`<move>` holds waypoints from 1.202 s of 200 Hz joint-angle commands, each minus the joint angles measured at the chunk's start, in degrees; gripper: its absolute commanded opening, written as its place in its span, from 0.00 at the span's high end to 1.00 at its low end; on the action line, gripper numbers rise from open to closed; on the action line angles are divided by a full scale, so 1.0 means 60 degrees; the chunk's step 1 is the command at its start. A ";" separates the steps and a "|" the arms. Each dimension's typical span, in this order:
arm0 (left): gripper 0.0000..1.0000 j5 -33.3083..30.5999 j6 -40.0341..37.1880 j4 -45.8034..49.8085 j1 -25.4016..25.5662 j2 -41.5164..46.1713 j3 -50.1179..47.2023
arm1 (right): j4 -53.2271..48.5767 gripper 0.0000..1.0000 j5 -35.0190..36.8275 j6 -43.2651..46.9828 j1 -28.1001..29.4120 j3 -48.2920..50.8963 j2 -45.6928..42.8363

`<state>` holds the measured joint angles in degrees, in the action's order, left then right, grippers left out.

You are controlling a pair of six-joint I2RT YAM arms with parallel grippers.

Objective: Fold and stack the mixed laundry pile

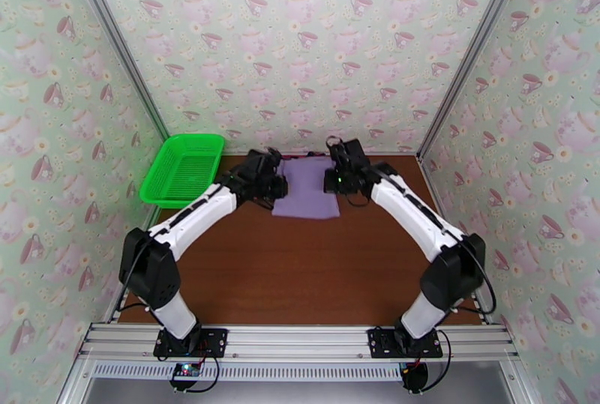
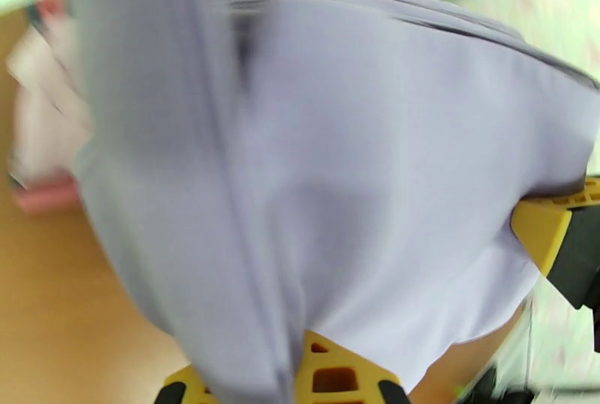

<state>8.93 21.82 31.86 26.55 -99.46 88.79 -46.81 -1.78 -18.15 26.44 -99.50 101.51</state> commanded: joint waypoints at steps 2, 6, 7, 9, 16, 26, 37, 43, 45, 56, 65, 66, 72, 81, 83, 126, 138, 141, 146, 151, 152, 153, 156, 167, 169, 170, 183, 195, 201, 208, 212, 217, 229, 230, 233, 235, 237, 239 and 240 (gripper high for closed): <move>1.00 -0.0842 -0.0545 0.0283 -0.0607 -0.1089 0.1035 | -0.0523 1.00 0.0232 0.0973 -0.0322 -0.1854 0.1828; 1.00 -0.0884 -0.0619 0.0248 -0.0706 -0.1283 0.1247 | -0.0557 1.00 0.0204 0.1031 -0.0366 -0.2244 0.2154; 1.00 -0.0886 -0.0641 0.0245 -0.0727 -0.1340 0.1296 | -0.0560 1.00 0.0192 0.1040 -0.0379 -0.2337 0.2190; 1.00 -0.0913 -0.0676 0.0228 -0.0764 -0.1423 0.1376 | -0.0570 1.00 0.0172 0.1064 -0.0400 -0.2527 0.2382; 1.00 -0.0991 -0.0764 0.0118 -0.0913 -0.1749 0.1674 | -0.0650 1.00 0.0150 0.1150 -0.0459 -0.3189 0.2949; 1.00 -0.0990 -0.0824 -0.0087 -0.1128 -0.2247 0.2067 | -0.0718 1.00 0.0145 0.1237 -0.0543 -0.4112 0.3721; 1.00 -0.0934 -0.0810 -0.0230 -0.1339 -0.2817 0.2520 | -0.0799 1.00 0.0107 0.1308 -0.0630 -0.5073 0.4485; 1.00 -0.0852 -0.0774 -0.0244 -0.1435 -0.3125 0.2786 | -0.0819 1.00 0.0091 0.1337 -0.0672 -0.5561 0.4925; 1.00 -0.0838 -0.0768 -0.0253 -0.1469 -0.3246 0.2891 | -0.0818 1.00 0.0099 0.1351 -0.0682 -0.5721 0.5047; 1.00 -0.0717 -0.0688 -0.0329 -0.1607 -0.3786 0.3269 | -0.0854 1.00 0.0157 0.1421 -0.0727 -0.6493 0.5692; 1.00 -0.0696 -0.0621 -0.0471 -0.1681 -0.4178 0.3481 | -0.0809 1.00 0.0175 0.1451 -0.0765 -0.6979 0.6150; 1.00 -0.0689 -0.0621 -0.0495 -0.1698 -0.4216 0.3504 | -0.0810 1.00 0.0170 0.1454 -0.0769 -0.7026 0.6195; 1.00 -0.0679 -0.0602 -0.0617 -0.1746 -0.4441 0.3601 | -0.0732 1.00 0.0172 0.1438 -0.0799 -0.7206 0.6440; 1.00 -0.0690 -0.0591 -0.0725 -0.1790 -0.4799 0.3791 | -0.0566 1.00 0.0163 0.1379 -0.0831 -0.7388 0.6747; 1.00 -0.0695 -0.0591 -0.0743 -0.1806 -0.4866 0.3827 | -0.0524 1.00 0.0154 0.1361 -0.0839 -0.7416 0.6806; 1.00 -0.0798 -0.0858 -0.0652 -0.1948 -0.6516 0.5180 | 0.0137 1.00 0.0111 0.0959 -0.1006 -0.7440 0.7830; 0.98 -0.0800 -0.0905 -0.0572 -0.1973 -0.6904 0.5458 | 0.0281 0.98 0.0049 0.0846 -0.1036 -0.7440 0.8034; 0.95 -0.0792 -0.0912 -0.0564 -0.1977 -0.6982 0.5504 | 0.0306 0.95 0.0035 0.0810 -0.1044 -0.7440 0.8085; 0.87 -0.0783 -0.0938 -0.0562 -0.1980 -0.7066 0.5547 | 0.0369 0.89 -0.0002 0.0761 -0.1051 -0.7434 0.8137; 0.76 -0.0785 -0.0974 -0.0584 -0.1990 -0.7114 0.5558 | 0.0420 0.83 -0.0059 0.0730 -0.1066 -0.7425 0.8184; 0.74 -0.0785 -0.0973 -0.0596 -0.1977 -0.7119 0.5546 | 0.0427 0.82 -0.0064 0.0721 -0.1066 -0.7425 0.8193; 0.72 -0.0778 -0.0979 -0.0594 -0.1985 -0.7129 0.5539 | 0.0437 0.80 -0.0067 0.0716 -0.1066 -0.7425 0.8198; 0.65 -0.0791 -0.1011 -0.0639 -0.1977 -0.7136 0.5510 | 0.0459 0.78 -0.0080 0.0691 -0.1083 -0.7425 0.8210; 0.40 -0.0859 -0.1112 -0.0839 -0.1992 -0.7061 0.5321 | 0.0562 0.64 -0.0098 0.0661 -0.1097 -0.7403 0.8227; 0.37 -0.0869 -0.1113 -0.0881 -0.1985 -0.7025 0.5264 | 0.0572 0.61 -0.0106 0.0657 -0.1103 -0.7398 0.8224; 0.37 -0.0878 -0.1123 -0.0913 -0.1989 -0.7009 0.5252 | 0.0572 0.61 -0.0106 0.0657 -0.1103 -0.7398 0.8224; 0.24 -0.1000 -0.1230 -0.1213 -0.1992 -0.6733 0.4950 | 0.0612 0.47 -0.0106 0.0652 -0.1138 -0.7414 0.8102; 0.17 -0.1062 -0.1380 -0.1330 -0.1984 -0.6441 0.4831 | 0.0582 0.39 -0.0012 0.0658 -0.1193 -0.7367 0.7866; 0.14 -0.1077 -0.1456 -0.1331 -0.1991 -0.6278 0.4816 | 0.0570 0.33 0.0035 0.0683 -0.1219 -0.7313 0.7669; 0.12 -0.1085 -0.1530 -0.1314 -0.1985 -0.6060 0.4837 | 0.0565 0.32 0.0132 0.0716 -0.1241 -0.7162 0.7380; 0.11 -0.1099 -0.1573 -0.1309 -0.1985 -0.5918 0.4823 | 0.0573 0.31 0.0193 0.0745 -0.1255 -0.7044 0.7168; 0.10 -0.1135 -0.1617 -0.1310 -0.1979 -0.5677 0.4784 | 0.0600 0.30 0.0279 0.0787 -0.1269 -0.6831 0.6855; 0.08 -0.1302 -0.1790 -0.1434 -0.1950 -0.4964 0.4508 | 0.0774 0.28 0.0547 0.0906 -0.1285 -0.6068 0.5932; 0.08 -0.1329 -0.1791 -0.1453 -0.1949 -0.4894 0.4471 | 0.0801 0.28 0.0576 0.0918 -0.1285 -0.5978 0.5844; 0.07 -0.1395 -0.1837 -0.1548 -0.1936 -0.4656 0.4320 | 0.0900 0.27 0.0639 0.0953 -0.1286 -0.5680 0.5548; 0.07 -0.1454 -0.1862 -0.1633 -0.1923 -0.4493 0.4219 | 0.0978 0.27 0.0668 0.0969 -0.1286 -0.5469 0.5335; 0.07 -0.1480 -0.1886 -0.1710 -0.1920 -0.4317 0.4073 | 0.1064 0.26 0.0716 0.0984 -0.1286 -0.5251 0.5179; 0.07 -0.1515 -0.1914 -0.1813 -0.1901 -0.4145 0.3952 | 0.1155 0.26 0.0757 0.1003 -0.1290 -0.5021 0.4916; 0.07 -0.1538 -0.1926 -0.1862 -0.1896 -0.4060 0.3856 | 0.1197 0.26 0.0761 0.1025 -0.1288 -0.4905 0.4795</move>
<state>3.22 13.45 25.39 14.81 -137.05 115.92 -43.31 -1.48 -13.50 18.94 -136.97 145.45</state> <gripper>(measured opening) 0.923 0.726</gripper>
